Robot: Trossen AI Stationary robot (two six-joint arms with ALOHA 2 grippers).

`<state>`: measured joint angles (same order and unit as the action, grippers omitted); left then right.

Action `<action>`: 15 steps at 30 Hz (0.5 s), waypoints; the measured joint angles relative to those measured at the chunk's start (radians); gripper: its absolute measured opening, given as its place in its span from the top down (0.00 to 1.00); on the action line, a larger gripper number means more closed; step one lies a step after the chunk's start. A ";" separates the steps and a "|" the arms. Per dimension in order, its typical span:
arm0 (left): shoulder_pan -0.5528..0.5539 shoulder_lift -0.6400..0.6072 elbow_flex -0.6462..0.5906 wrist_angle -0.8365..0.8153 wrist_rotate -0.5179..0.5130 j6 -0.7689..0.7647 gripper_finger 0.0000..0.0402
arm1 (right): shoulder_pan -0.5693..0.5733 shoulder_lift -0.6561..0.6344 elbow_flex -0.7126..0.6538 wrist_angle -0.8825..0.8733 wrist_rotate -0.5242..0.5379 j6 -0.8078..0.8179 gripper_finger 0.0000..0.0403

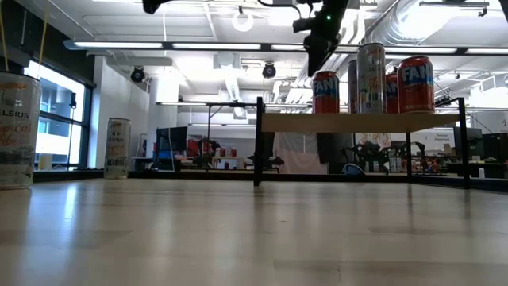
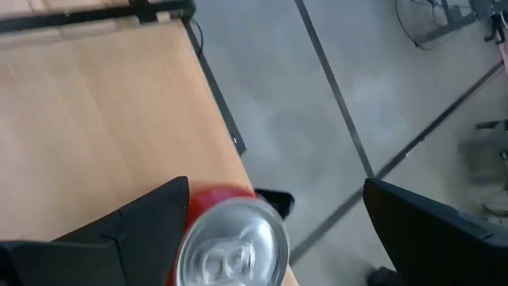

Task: Place canned beverage on shelf
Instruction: Put the orange soda can on the shelf

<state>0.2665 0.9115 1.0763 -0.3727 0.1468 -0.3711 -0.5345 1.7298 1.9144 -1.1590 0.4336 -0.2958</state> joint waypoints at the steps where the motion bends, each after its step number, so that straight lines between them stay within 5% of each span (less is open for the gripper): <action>1: 0.000 0.000 0.000 -0.003 0.000 -0.007 0.09 | 0.001 0.000 0.000 -0.014 0.011 0.000 0.10; 15: 0.000 0.000 0.000 -0.004 0.000 0.006 0.09 | 0.022 -0.001 0.001 -0.086 0.034 0.012 0.10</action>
<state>0.2665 0.9115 1.0763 -0.3769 0.1471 -0.3653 -0.5123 1.7290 1.9156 -1.2446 0.4671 -0.2839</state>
